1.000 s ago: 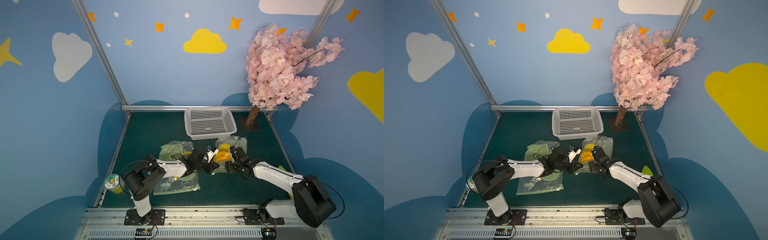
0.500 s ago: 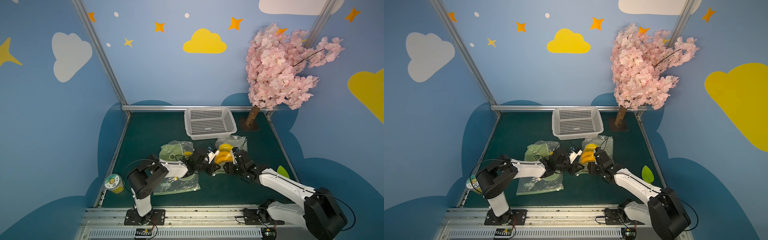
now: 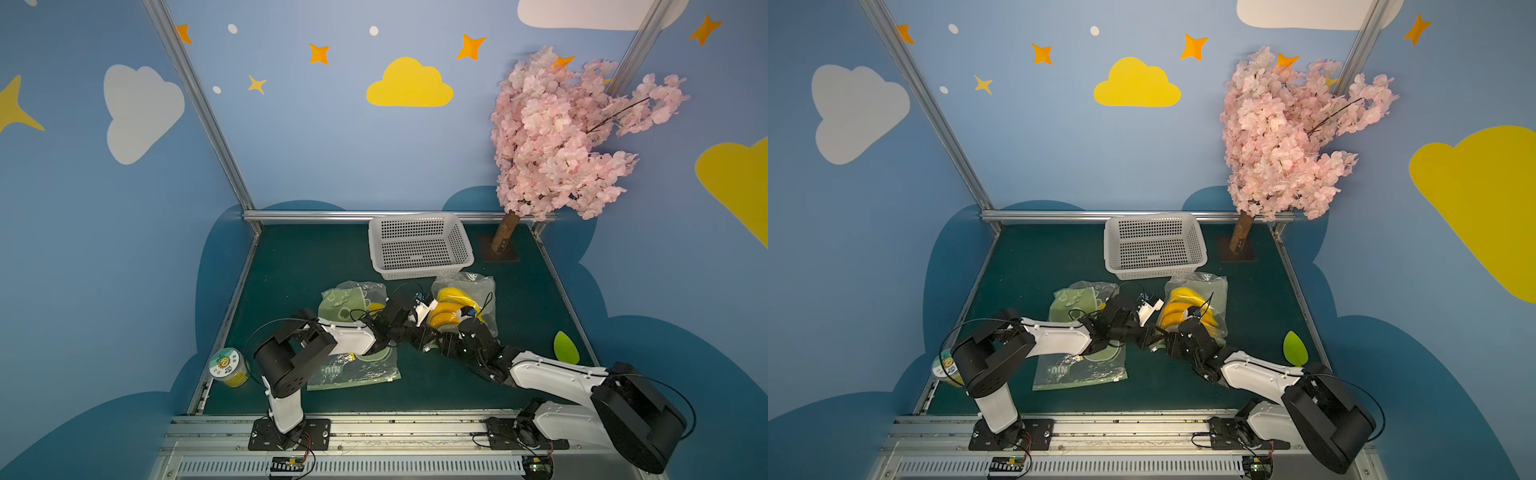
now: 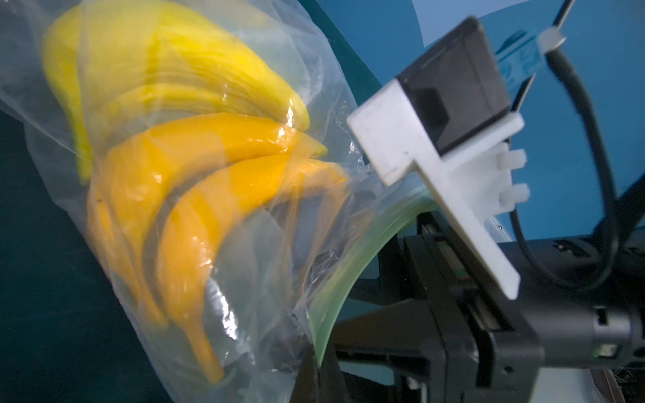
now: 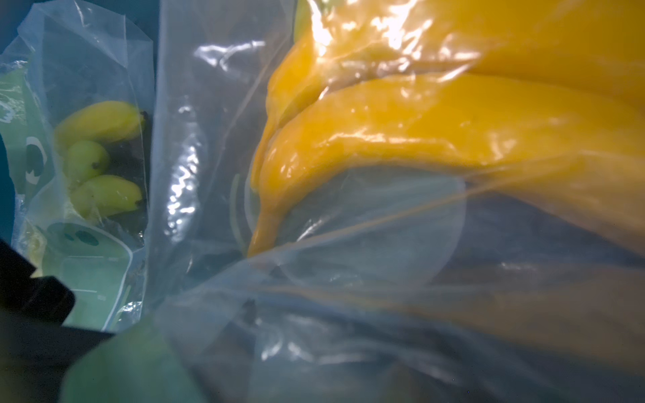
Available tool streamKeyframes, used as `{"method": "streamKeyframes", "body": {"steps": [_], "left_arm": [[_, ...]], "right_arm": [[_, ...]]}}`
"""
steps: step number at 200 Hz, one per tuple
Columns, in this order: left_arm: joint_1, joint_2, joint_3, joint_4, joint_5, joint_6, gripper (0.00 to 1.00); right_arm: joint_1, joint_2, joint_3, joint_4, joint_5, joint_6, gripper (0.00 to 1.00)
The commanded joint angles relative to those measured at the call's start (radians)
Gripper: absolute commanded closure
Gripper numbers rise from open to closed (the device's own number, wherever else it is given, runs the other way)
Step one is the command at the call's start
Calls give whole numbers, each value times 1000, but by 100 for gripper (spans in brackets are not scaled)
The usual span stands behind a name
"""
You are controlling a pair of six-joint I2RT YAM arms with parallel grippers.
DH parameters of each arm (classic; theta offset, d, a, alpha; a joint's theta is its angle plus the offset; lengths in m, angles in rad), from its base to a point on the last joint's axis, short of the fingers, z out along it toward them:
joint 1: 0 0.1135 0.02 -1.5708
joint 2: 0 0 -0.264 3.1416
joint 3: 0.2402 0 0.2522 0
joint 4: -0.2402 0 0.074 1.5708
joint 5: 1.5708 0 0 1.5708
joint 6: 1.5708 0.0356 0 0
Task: Open the zip-top bag and take out the banana
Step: Pick up the banana from the zipper food storage bag.
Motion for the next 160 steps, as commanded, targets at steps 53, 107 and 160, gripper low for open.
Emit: {"method": "streamKeyframes", "body": {"steps": [53,107,160], "left_arm": [[-1,-78,-59,69,-63,-38,97],[-74,-53,-136,280,-91,-166,97],[-109,34,-111,402,-69,-237,97]], "right_arm": [[2,62,44,-201,234,124,42],[-110,-50,2,-269,263,-6,41],[-202,-182,-63,-195,145,-100,40]]}}
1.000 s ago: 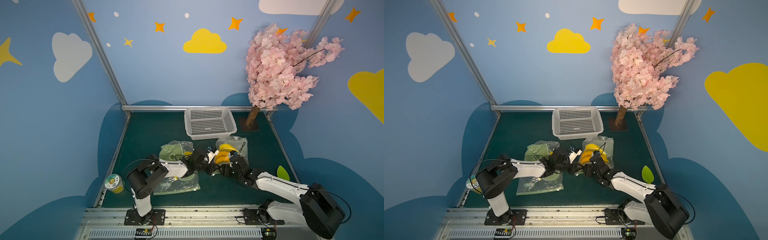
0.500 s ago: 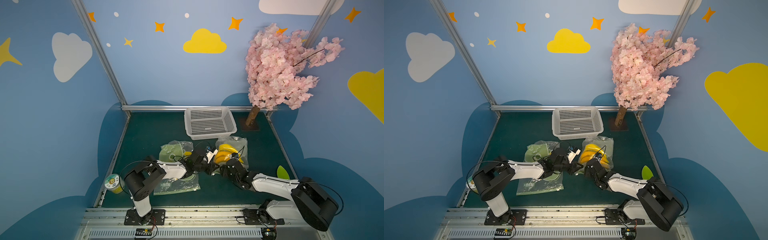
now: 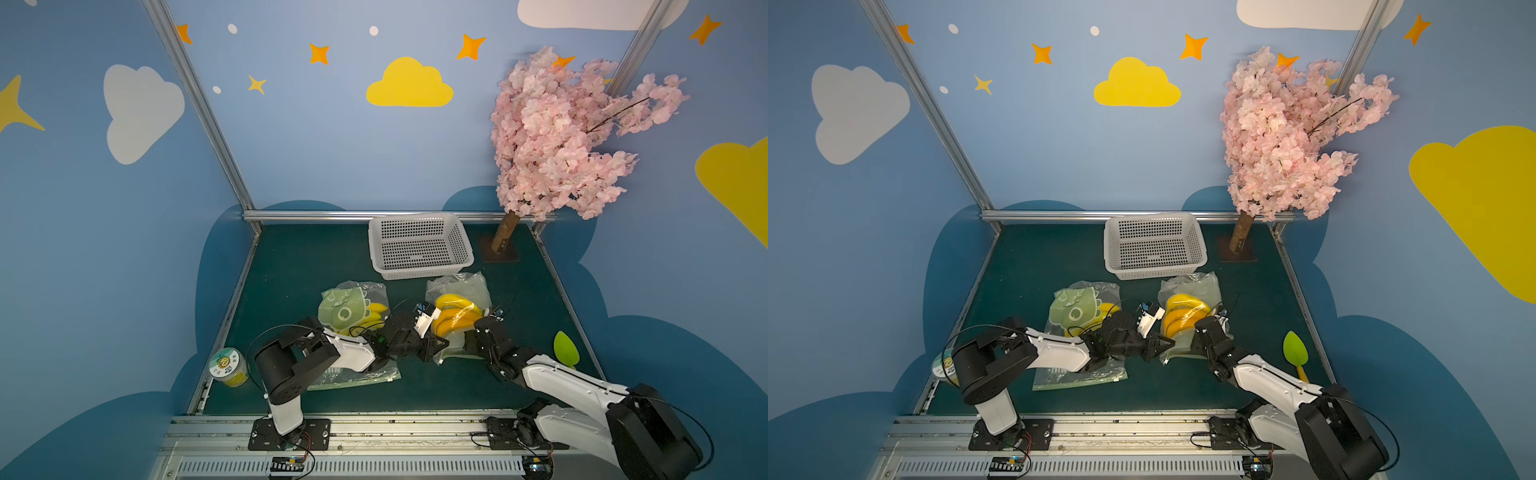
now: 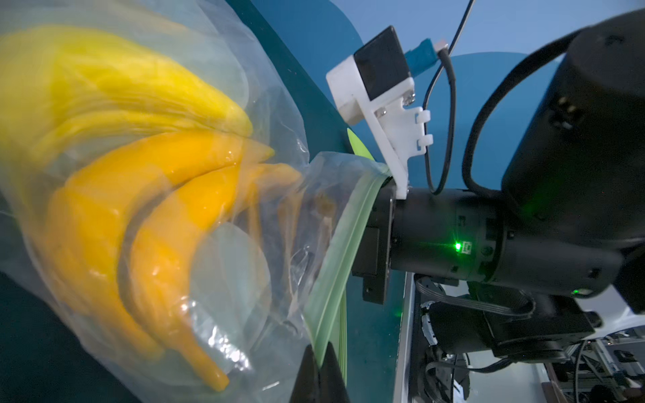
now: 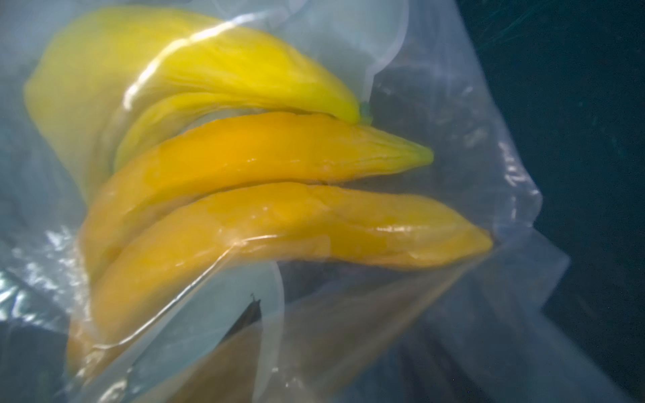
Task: Open the zip-top bag and take out the banana
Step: Pick up the banana from the zipper food storage bag.
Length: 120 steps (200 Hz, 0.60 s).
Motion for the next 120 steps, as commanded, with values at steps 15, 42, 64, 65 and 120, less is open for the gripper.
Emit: {"method": "streamKeyframes", "body": {"steps": [15,42,64,65,120], "left_arm": [[-10,43,25,79,-3,-47,97],[-9,60,36,70,2,-42,97],[-8,45,25,58,-9,-29,97],[-7,44,25,58,-10,-29,97],[-1,27,16,46,-17,-8,97]], "right_arm": [[-14,-8,-19,26,-151,-69,39],[-1,45,-3,66,-332,-43,38],[73,55,-4,146,-337,-5,38],[77,55,-4,149,-335,-4,38],[157,96,-2,268,-321,45,37]]}}
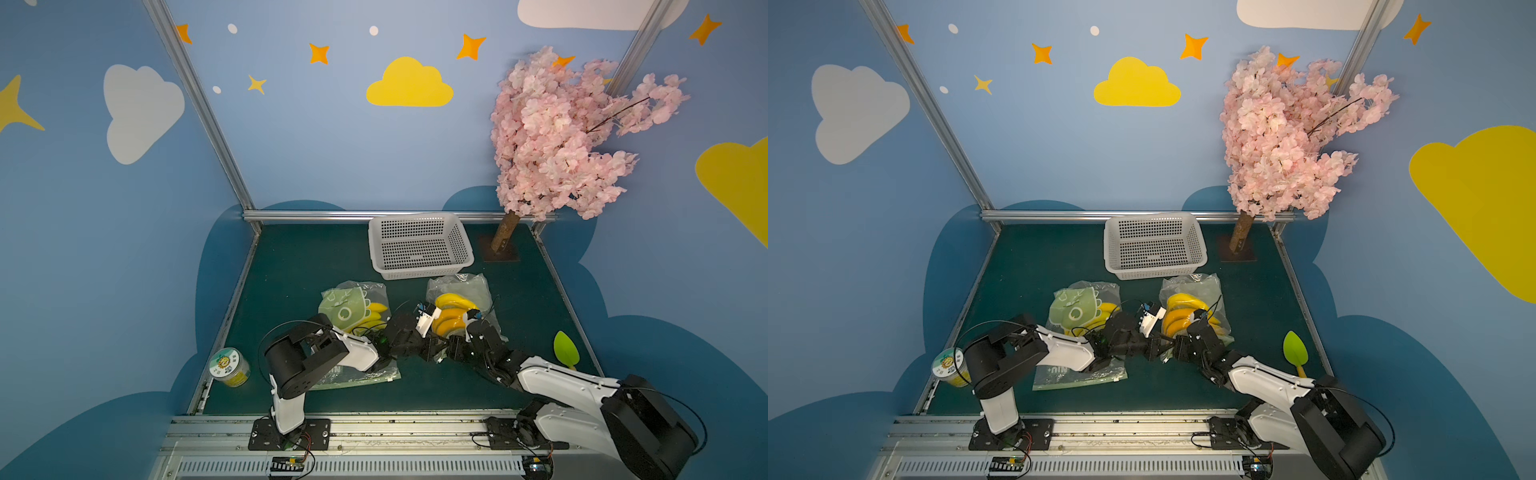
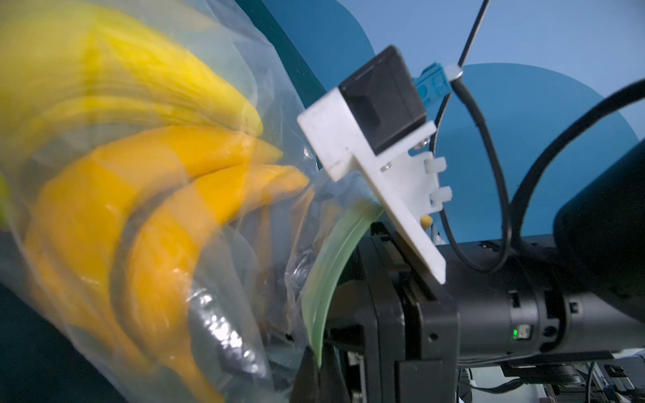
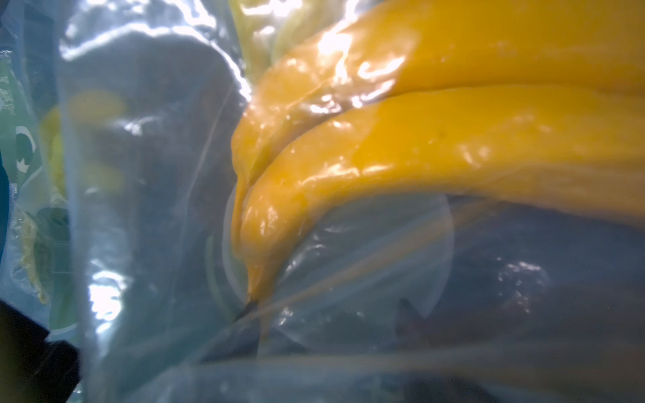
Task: Open the zip-top bag and take out the banana
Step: Pick up the banana from the zipper food storage bag.
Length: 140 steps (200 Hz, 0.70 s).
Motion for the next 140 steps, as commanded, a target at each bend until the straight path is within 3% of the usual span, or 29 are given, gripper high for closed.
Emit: {"method": "streamKeyframes", "body": {"steps": [1,41,56,96,110,125,140], "left_arm": [[1,-16,3,17,-5,20,97],[11,-10,-23,54,29,6,97],[24,-21,-42,76,47,2,92],[64,-169,-80,-120,31,89,59],[71,-249,-81,-236,-14,133,33],[80,-324,-70,-334,-34,197,23],[88,-378,-50,-434,-95,254,21]], "right_arm": [[32,22,10,107,-47,22,37],[37,60,34,155,-49,5,34],[34,78,53,135,-49,-2,34],[30,16,11,77,8,39,36],[30,-23,-13,84,41,41,36],[28,-52,-31,80,69,16,36],[27,-72,-43,76,105,3,36]]}}
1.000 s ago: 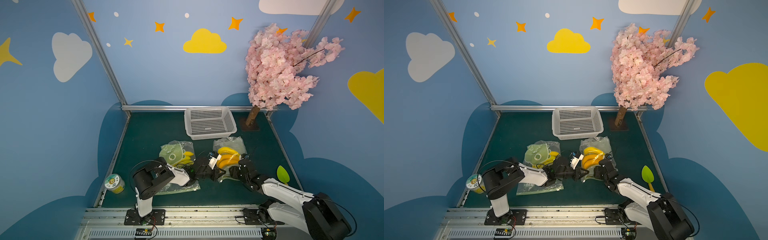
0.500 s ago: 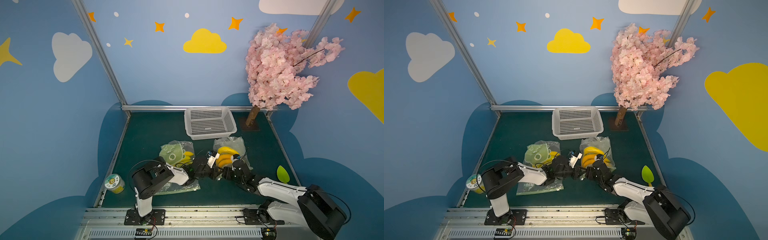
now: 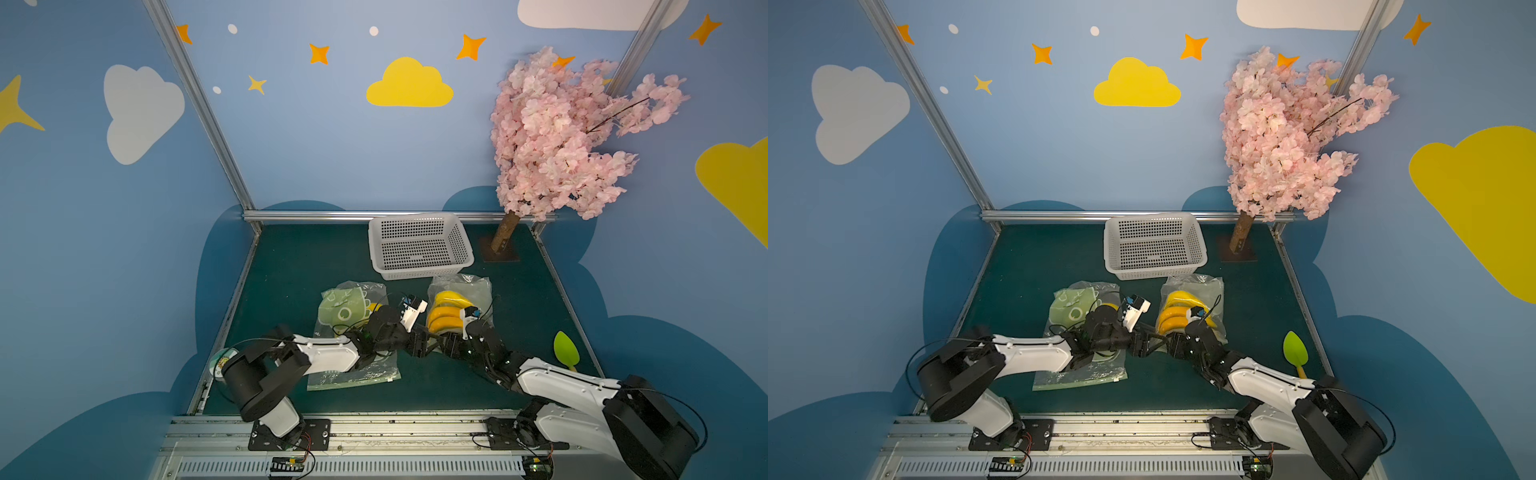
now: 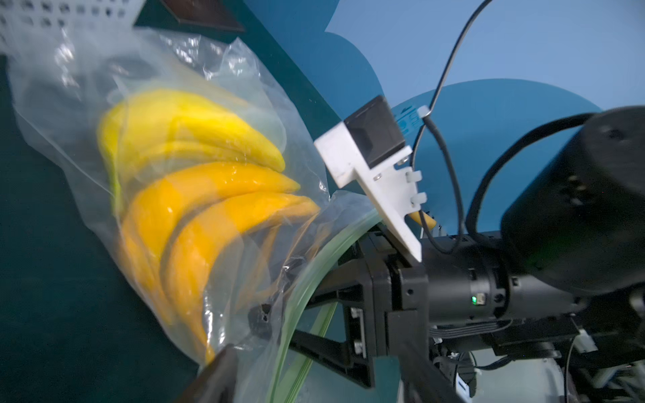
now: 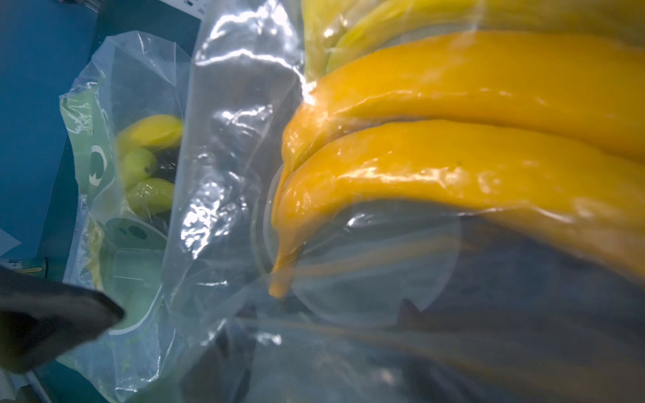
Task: Open the zip-top bag and take out the banana
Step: Pick up the banana from the zipper food storage bag.
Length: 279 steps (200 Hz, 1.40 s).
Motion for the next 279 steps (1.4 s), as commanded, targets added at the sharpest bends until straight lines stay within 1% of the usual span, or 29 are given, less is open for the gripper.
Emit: {"method": "streamKeyframes", "body": {"steps": [1,16,32,40,48,52,62,67,88,111,140,157,177,212,256,279], "left_arm": [[13,-80,33,-216,-89,133,21],[39,-94,63,-292,-143,150,21],[88,-62,120,-357,-123,165,24],[112,-22,161,-395,-102,170,26],[138,26,203,-416,-70,164,28],[151,51,221,-419,-24,155,29],[181,117,257,-410,57,141,34],[197,146,269,-391,93,128,36],[238,236,276,-259,179,65,39],[240,302,324,-234,209,57,39],[242,394,389,-196,243,0,37],[244,432,391,-113,261,-47,37],[240,470,404,-38,293,-102,37],[240,541,461,-79,262,-124,42],[243,567,493,-81,242,-130,43],[245,590,516,-53,266,-138,52]], "right_arm": [[0,-32,-30,-5,74,-19,36],[-2,-48,-44,-14,100,-22,36],[-5,-59,-53,-29,109,-27,36],[-9,-61,-56,-38,112,-27,36],[-10,-64,-57,-46,119,-28,36],[-10,-65,-59,-47,120,-28,36],[-12,-71,-62,-54,127,-29,36],[-13,-75,-65,-60,128,-31,36],[-24,-104,-77,-80,131,-37,36],[-44,-142,-102,-85,124,-43,36],[-74,-174,-115,-111,107,-69,35],[-106,-186,-116,-133,89,-95,35],[-153,-183,-116,-109,59,-110,35],[-200,-174,-68,-147,29,-158,34],[-214,-170,-80,-128,12,-152,34],[-216,-150,-80,-118,4,-150,34]]}}
